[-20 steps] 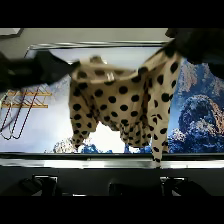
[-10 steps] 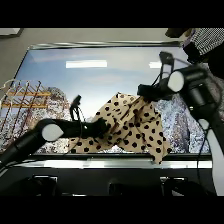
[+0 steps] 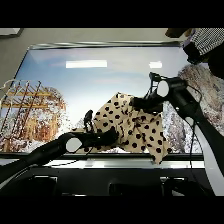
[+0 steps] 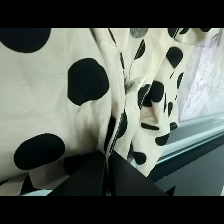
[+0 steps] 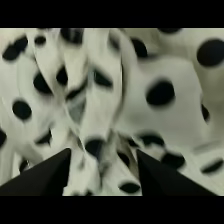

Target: Fold the clothes and pants, and hang the long-sleeved shirts on hangers.

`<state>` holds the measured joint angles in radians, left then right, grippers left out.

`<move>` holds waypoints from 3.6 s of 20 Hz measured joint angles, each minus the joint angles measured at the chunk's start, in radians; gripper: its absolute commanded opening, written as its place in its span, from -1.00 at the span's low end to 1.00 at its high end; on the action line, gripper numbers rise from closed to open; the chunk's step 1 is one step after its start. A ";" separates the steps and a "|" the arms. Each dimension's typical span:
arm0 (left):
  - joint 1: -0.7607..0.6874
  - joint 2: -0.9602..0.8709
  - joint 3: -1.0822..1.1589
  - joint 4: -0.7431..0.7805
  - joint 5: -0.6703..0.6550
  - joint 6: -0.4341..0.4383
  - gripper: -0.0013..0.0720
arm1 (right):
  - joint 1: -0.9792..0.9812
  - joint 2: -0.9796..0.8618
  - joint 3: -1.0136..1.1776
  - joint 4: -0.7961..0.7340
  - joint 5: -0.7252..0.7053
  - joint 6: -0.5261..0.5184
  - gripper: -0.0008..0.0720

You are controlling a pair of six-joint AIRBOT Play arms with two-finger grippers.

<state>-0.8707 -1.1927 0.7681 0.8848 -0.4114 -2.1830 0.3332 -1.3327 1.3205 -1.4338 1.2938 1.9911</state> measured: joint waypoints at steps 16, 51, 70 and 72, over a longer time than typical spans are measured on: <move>-0.007 -0.011 -0.004 -0.011 0.113 0.011 -0.90 | 0.002 0.362 -0.684 0.542 -0.323 0.369 0.45; 0.180 -0.764 1.010 0.024 -0.353 1.644 0.64 | 0.161 0.434 -0.715 0.303 -0.168 0.457 -0.90; 0.229 -0.831 1.027 0.016 -0.330 1.606 0.33 | 0.161 0.434 -0.715 0.296 -0.179 0.454 -0.90; 0.228 -0.831 1.030 0.003 -0.344 1.603 0.33 | 0.161 0.434 -0.715 0.296 -0.183 0.454 -0.90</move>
<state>-0.6430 -2.0235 1.7981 0.8879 -0.7559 -0.5804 0.4942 -0.8986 0.6060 -1.1378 1.1110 2.4451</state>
